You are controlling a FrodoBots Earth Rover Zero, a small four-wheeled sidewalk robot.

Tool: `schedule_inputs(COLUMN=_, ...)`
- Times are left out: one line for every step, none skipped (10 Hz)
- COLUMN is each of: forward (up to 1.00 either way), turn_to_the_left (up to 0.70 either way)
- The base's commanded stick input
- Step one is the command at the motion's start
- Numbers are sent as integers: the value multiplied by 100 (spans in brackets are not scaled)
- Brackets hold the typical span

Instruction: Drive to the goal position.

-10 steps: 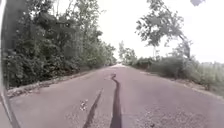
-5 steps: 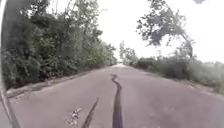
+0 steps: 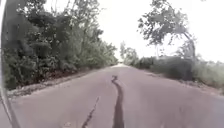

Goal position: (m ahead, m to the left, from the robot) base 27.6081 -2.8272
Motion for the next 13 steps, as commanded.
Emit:
schedule_inputs(forward=70, turn_to_the_left=0)
schedule_inputs(forward=70, turn_to_the_left=0)
schedule_inputs(forward=70, turn_to_the_left=0)
schedule_inputs(forward=70, turn_to_the_left=0)
schedule_inputs(forward=70, turn_to_the_left=0)
schedule_inputs(forward=70, turn_to_the_left=0)
schedule_inputs(forward=70, turn_to_the_left=0)
schedule_inputs(forward=70, turn_to_the_left=0)
schedule_inputs(forward=70, turn_to_the_left=0)
schedule_inputs(forward=70, turn_to_the_left=0)
schedule_inputs(forward=70, turn_to_the_left=-25)
schedule_inputs(forward=70, turn_to_the_left=-28)
schedule_inputs(forward=70, turn_to_the_left=-30)
